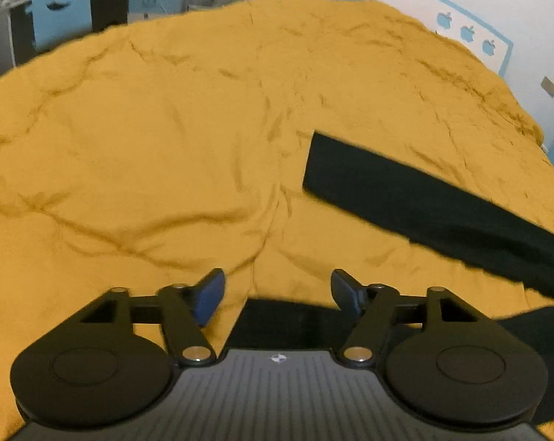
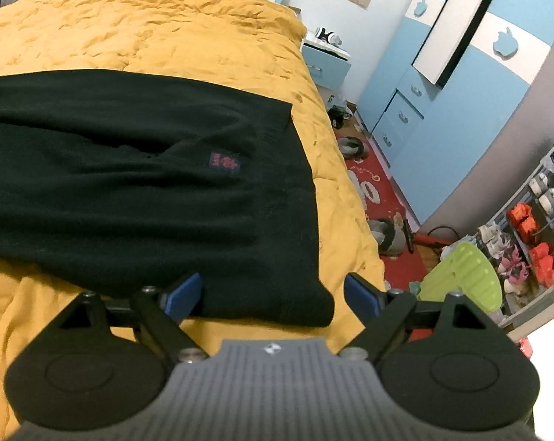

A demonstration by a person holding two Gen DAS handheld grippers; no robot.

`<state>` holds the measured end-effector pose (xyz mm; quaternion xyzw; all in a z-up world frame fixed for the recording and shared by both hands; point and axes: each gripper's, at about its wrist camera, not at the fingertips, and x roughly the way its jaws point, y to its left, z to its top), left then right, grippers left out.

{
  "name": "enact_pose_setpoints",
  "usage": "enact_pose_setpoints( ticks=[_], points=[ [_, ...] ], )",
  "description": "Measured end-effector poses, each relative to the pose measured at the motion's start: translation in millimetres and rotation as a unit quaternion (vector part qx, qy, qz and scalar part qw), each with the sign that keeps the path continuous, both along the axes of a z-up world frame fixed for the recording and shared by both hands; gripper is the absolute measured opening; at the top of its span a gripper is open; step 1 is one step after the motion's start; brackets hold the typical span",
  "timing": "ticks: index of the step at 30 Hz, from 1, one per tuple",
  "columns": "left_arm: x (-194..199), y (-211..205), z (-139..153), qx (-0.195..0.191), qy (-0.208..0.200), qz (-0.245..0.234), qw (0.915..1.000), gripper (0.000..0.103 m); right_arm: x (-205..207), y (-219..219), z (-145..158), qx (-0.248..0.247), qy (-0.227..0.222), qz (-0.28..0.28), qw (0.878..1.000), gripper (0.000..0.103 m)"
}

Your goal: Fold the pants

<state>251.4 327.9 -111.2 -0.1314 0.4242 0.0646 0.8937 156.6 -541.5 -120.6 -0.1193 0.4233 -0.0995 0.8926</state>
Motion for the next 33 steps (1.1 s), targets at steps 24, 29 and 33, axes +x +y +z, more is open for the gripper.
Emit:
enact_pose_setpoints(
  ticks=[24,29,33],
  points=[
    [20,-29,-27,0.136,0.022,0.0,0.9905,0.016,-2,6,-5,-0.011,0.014,-0.001,1.0,0.081],
    [-19,-48,7,0.178,-0.014,-0.055,0.9823,0.036,-16,7,1,-0.011,0.022,0.054,0.998,0.081],
    [-55,-78,23,0.251,-0.014,-0.159,0.9547,0.044,-33,19,6,-0.041,0.032,0.131,0.99,0.081]
  ],
)
